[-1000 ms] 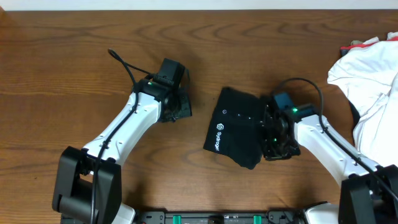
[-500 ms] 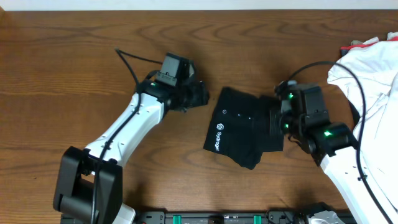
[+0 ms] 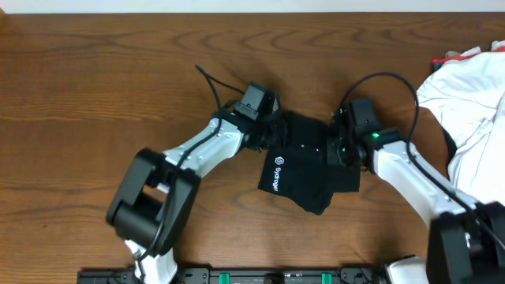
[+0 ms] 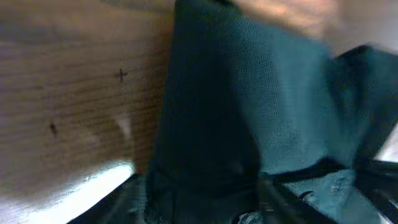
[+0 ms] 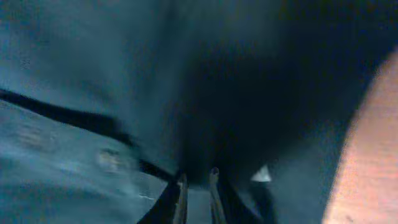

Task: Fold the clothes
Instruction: 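Grasp the folded black shirt's left edge with the left gripper, then drag the folded shirt to the table's upper left with the left gripper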

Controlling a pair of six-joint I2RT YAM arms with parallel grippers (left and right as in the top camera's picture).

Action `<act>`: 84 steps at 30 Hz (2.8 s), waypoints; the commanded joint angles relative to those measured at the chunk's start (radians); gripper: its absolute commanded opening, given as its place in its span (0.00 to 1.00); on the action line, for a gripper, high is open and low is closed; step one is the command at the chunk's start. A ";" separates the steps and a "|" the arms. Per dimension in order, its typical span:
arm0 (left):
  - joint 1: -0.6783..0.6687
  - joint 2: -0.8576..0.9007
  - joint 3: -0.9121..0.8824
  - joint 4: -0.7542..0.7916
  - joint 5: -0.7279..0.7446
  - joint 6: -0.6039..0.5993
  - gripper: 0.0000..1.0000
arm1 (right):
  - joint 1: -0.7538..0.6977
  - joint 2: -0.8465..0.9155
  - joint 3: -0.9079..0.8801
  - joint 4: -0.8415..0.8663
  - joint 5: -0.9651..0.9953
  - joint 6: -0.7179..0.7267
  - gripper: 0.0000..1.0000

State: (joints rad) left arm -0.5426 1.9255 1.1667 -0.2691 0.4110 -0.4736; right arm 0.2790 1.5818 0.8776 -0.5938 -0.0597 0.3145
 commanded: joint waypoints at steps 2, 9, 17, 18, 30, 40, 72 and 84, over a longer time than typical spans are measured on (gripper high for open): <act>0.000 0.038 0.011 -0.039 0.000 0.020 0.38 | -0.030 0.020 0.004 -0.085 0.210 0.060 0.09; 0.063 0.029 0.011 -0.120 0.000 0.041 0.19 | -0.079 -0.058 0.005 -0.164 0.212 0.059 0.17; 0.210 -0.076 0.011 -0.263 0.024 0.040 0.76 | -0.097 -0.178 0.005 -0.212 0.163 -0.001 0.59; 0.228 -0.090 0.011 -0.286 0.023 0.040 0.80 | -0.097 -0.185 0.005 -0.215 0.153 -0.001 0.63; 0.195 -0.109 -0.012 -0.338 0.177 0.122 0.99 | -0.098 -0.187 0.005 -0.198 0.089 -0.001 0.68; 0.077 -0.106 -0.085 -0.279 0.176 0.041 0.90 | -0.097 -0.187 0.005 -0.210 0.089 -0.001 0.68; 0.417 -0.105 -0.132 0.018 0.230 -0.101 0.06 | -0.097 -0.187 0.005 -0.231 0.090 -0.001 0.67; 0.925 -0.094 -0.133 0.188 0.073 -0.314 0.06 | -0.097 -0.187 0.005 -0.245 0.089 0.013 0.64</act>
State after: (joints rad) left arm 0.3195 1.8534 1.0386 -0.0818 0.5774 -0.7101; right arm 0.1864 1.4040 0.8776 -0.8337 0.0322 0.3218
